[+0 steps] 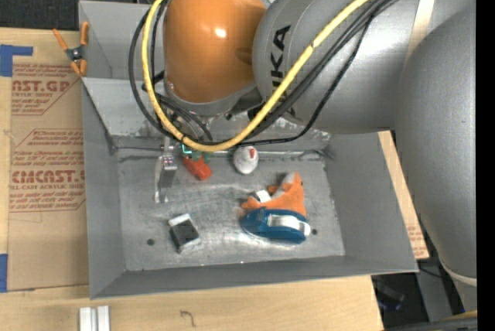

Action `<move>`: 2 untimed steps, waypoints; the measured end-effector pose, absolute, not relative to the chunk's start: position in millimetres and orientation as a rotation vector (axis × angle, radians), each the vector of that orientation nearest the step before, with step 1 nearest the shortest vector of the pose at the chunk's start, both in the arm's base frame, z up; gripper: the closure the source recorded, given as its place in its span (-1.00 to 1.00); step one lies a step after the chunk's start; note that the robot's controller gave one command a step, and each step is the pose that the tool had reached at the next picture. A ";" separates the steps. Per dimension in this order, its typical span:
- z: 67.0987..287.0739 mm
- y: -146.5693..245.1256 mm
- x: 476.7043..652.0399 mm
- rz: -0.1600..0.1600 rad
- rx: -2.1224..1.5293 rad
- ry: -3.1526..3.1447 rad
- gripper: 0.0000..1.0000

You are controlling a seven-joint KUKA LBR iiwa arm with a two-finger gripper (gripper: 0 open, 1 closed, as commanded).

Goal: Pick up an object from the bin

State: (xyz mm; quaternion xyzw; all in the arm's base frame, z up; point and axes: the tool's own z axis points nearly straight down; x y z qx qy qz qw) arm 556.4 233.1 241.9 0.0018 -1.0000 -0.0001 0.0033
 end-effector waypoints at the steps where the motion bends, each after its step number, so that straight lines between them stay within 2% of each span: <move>1: 247.0 231.7 558.2 -0.003 0.002 -3.143 -1.00; 2: 185.4 201.8 545.4 -0.005 -0.016 -3.146 -1.00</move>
Offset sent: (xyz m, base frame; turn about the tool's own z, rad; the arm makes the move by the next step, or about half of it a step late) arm -0.0250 -0.0653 -0.1234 0.0304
